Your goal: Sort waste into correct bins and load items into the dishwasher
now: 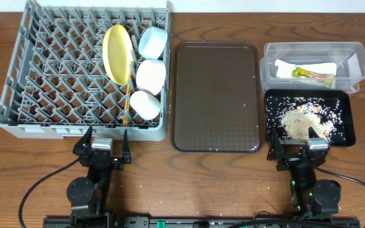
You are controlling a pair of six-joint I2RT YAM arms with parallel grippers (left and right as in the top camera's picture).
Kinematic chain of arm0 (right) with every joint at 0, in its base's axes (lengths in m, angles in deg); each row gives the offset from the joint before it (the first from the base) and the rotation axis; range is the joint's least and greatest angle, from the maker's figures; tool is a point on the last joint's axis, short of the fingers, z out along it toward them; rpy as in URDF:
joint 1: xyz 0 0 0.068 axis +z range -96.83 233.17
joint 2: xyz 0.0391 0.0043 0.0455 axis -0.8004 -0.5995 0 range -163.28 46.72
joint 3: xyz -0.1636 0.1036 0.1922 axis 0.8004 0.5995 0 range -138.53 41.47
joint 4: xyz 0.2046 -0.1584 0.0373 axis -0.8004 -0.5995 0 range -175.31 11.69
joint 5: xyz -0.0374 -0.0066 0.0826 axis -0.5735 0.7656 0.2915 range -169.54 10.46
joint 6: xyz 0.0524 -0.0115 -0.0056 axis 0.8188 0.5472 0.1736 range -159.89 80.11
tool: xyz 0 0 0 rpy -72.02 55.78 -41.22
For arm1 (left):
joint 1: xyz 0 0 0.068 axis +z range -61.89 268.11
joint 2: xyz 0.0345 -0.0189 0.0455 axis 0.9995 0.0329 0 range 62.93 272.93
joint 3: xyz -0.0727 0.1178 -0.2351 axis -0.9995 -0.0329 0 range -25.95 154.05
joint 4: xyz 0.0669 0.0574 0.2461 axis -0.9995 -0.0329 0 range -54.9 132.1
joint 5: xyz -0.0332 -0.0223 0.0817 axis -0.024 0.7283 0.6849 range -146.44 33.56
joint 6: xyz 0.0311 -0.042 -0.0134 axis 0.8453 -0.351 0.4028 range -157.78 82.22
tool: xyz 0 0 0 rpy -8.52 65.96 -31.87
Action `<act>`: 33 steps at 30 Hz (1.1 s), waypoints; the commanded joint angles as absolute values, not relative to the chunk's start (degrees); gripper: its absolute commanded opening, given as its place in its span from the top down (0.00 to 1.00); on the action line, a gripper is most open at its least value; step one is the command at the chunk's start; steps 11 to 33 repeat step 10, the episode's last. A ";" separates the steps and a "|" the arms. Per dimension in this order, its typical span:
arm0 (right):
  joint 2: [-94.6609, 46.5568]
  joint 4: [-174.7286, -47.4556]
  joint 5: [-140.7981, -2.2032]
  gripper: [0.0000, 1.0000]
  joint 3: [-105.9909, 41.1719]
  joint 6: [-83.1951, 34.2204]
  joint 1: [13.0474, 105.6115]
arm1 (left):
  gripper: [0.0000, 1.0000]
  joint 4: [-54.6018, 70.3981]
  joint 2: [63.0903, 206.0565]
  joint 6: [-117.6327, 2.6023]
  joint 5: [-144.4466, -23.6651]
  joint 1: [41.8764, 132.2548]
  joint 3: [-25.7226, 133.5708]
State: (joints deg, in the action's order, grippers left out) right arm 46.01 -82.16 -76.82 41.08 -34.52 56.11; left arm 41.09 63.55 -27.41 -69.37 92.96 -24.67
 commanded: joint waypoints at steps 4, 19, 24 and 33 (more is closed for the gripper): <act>46.36 -82.43 -77.72 0.01 41.15 -35.26 56.67 | 0.07 39.19 63.16 -27.32 -69.74 93.24 -25.72; 46.36 -82.43 -77.72 0.01 41.15 -35.26 56.67 | 0.07 39.19 63.16 -27.30 -69.74 93.24 -25.72; 46.36 -82.43 -77.72 0.01 41.15 -35.26 56.67 | 0.07 39.19 63.16 -27.30 -69.74 93.24 -25.72; 46.36 -82.43 -77.72 0.01 41.15 -35.26 56.67 | 0.07 39.19 63.16 -27.30 -69.74 93.24 -25.72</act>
